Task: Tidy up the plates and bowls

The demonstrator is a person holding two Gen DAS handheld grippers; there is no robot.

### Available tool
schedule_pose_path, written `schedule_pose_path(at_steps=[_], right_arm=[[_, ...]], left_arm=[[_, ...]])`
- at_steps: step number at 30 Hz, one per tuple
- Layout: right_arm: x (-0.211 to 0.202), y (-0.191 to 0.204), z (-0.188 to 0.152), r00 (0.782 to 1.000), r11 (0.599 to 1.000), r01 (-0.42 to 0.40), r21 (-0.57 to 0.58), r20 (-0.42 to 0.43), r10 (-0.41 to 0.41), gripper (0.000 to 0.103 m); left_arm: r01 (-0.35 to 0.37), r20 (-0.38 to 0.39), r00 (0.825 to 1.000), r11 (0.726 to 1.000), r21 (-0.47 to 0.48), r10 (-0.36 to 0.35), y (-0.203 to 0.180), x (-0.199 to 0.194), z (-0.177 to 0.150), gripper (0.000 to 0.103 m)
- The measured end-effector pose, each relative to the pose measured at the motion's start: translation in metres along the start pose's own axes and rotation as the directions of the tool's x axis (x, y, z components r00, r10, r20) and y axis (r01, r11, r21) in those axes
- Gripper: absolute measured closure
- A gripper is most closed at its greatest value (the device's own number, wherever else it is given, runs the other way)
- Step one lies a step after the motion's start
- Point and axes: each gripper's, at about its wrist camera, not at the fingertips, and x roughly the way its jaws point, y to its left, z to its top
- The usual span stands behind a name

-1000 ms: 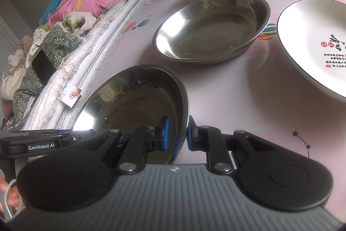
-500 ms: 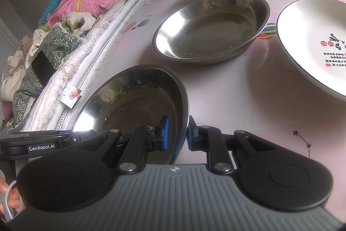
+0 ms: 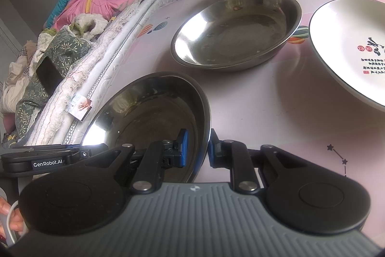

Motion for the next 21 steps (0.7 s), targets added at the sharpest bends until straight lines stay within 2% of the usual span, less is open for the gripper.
schedule_pose_path(at_steps=[21], right_arm=[[-0.003,0.010,0.001,1.000,1.000,-0.018,-0.018,0.016,0.019,0.086]], left_arm=[[-0.001,0.022,1.000,1.000,-0.014,0.002,0.003,-0.010,-0.001,0.079]])
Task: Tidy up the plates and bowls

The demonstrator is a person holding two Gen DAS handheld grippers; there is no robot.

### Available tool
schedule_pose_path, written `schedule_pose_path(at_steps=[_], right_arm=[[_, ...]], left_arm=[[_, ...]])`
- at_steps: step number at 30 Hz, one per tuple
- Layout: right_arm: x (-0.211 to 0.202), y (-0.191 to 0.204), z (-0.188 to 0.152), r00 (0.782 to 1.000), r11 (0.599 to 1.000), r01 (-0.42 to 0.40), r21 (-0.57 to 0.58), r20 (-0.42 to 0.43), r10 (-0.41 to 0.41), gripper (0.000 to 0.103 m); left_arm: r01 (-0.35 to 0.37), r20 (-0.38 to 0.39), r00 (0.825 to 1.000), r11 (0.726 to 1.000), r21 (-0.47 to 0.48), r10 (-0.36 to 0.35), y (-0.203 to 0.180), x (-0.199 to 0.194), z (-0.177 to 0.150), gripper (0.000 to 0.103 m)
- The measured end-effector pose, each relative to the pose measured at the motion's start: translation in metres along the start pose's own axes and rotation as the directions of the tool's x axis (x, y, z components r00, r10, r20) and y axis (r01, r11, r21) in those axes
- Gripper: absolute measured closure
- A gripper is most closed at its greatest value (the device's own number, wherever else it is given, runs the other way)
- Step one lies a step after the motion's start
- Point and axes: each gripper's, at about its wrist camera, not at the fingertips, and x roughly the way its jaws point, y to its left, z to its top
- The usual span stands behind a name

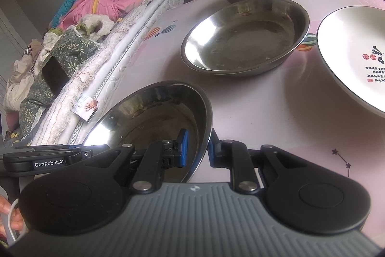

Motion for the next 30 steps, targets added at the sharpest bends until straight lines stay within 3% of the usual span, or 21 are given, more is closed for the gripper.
schedule_pose_path(at_steps=[30], right_arm=[[-0.014,0.009,0.005,0.999,1.000,-0.017,-0.025,0.038,0.018,0.086]], left_arm=[[-0.004,0.048,0.999,1.000,-0.003,0.004,-0.001,-0.019,0.005,0.079]])
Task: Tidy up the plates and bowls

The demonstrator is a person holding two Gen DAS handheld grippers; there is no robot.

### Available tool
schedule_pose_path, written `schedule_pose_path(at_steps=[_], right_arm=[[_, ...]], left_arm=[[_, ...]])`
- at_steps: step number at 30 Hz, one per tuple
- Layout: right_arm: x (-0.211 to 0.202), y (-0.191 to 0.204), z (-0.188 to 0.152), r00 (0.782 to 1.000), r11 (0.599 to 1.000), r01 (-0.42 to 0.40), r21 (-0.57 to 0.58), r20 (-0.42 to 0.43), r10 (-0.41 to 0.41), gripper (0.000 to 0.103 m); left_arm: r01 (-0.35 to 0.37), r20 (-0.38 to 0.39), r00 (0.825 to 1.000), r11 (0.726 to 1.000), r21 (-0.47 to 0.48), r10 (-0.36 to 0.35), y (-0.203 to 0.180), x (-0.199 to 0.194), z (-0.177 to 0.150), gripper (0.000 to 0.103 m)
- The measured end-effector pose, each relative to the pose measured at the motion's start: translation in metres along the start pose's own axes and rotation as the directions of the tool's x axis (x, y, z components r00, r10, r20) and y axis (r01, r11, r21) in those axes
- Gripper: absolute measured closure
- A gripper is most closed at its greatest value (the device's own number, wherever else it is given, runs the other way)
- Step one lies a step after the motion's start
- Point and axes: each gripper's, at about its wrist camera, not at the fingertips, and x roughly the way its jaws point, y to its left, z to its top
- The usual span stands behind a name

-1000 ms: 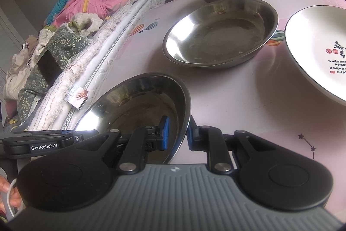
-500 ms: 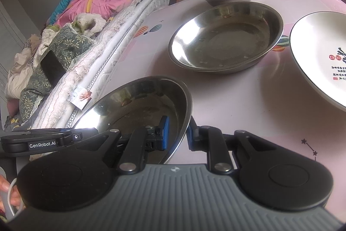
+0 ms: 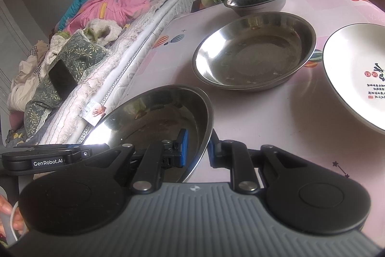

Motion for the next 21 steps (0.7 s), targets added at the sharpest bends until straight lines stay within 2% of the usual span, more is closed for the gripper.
schedule_pose_path(at_steps=[10,21], right_arm=[[-0.009,0.001,0.008,1.000,1.000,-0.003,0.002,0.030,0.003,0.086],[-0.026,-0.014,0.028,0.995,0.999,0.026,0.028,0.091,-0.028,0.086]], left_arm=[[0.002,0.029,1.000,1.000,0.010,-0.003,-0.006,-0.007,0.008,0.079],[0.049,0.053,0.997,0.998,0.048,-0.051,-0.026,-0.001,0.034,0.079]])
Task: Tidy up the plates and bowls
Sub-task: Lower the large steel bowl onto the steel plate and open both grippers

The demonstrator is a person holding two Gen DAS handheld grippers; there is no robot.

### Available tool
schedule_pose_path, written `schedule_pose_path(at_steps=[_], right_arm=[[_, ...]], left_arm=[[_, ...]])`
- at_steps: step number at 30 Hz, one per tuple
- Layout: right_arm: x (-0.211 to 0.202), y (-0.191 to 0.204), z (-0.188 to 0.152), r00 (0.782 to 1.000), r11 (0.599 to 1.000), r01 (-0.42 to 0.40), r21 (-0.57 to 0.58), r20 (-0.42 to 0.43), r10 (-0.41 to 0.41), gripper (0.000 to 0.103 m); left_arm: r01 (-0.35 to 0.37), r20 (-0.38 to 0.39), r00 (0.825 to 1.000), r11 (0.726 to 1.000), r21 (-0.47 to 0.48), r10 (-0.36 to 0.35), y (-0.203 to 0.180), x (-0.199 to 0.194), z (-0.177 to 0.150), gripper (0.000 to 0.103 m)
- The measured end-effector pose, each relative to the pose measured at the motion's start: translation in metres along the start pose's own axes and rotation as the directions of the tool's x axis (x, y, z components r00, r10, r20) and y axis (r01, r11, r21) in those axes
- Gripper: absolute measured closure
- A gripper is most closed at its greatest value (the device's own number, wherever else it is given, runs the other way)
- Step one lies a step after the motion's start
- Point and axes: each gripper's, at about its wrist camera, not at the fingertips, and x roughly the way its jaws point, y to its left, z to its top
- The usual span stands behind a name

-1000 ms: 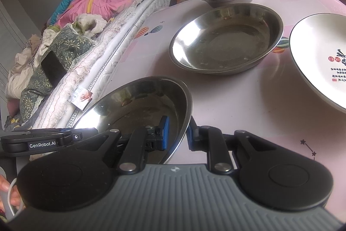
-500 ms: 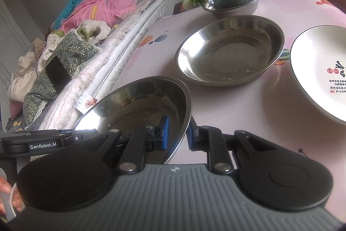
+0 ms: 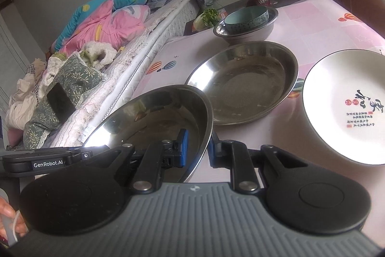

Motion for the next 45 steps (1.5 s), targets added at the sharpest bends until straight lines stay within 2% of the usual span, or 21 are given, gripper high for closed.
schedule_pose_path(at_steps=[7,13,20,25,32,34,36,41,45], right_arm=[[-0.002,-0.021,0.021,0.999,0.998,0.042,0.036,0.031,-0.043,0.086],[0.002,-0.049,0.045,0.995,0.994,0.089,0.068,0.037,-0.092,0.086],[0.024,-0.078,0.075,0.990,0.987,0.139,0.081,0.008,-0.141,0.085],[0.043,-0.090,0.089,0.988,0.985,0.157,0.073,-0.016,-0.157,0.084],[0.060,-0.099,0.093,0.980,0.978,0.196,0.069,-0.040,-0.194,0.076],[0.061,-0.098,0.094,0.976,0.975,0.215,0.055,-0.033,-0.213,0.067],[0.061,-0.097,0.096,0.972,0.972,0.233,0.043,-0.024,-0.232,0.061],[0.059,-0.097,0.095,0.973,0.971,0.232,0.055,-0.021,-0.231,0.059],[0.051,-0.094,0.092,0.977,0.975,0.214,0.064,-0.006,-0.214,0.052]], left_arm=[[0.043,0.003,0.999,0.999,0.030,-0.043,-0.021,0.021,0.027,0.079],[0.093,-0.019,0.996,0.995,0.042,-0.093,-0.039,0.054,0.054,0.079],[0.131,-0.062,0.990,0.991,0.036,-0.128,-0.050,0.102,0.081,0.079],[0.137,-0.109,0.985,0.990,0.018,-0.135,-0.048,0.128,0.084,0.079],[0.140,-0.096,0.986,0.990,0.008,-0.139,-0.040,0.134,0.086,0.079],[0.136,-0.090,0.987,0.991,0.000,-0.135,-0.038,0.133,0.086,0.079],[0.127,-0.086,0.988,0.992,-0.003,-0.127,-0.036,0.131,0.085,0.077],[0.114,-0.091,0.989,0.993,-0.023,-0.116,-0.030,0.130,0.080,0.068],[0.104,-0.095,0.990,0.994,-0.036,-0.107,-0.026,0.128,0.074,0.058]])
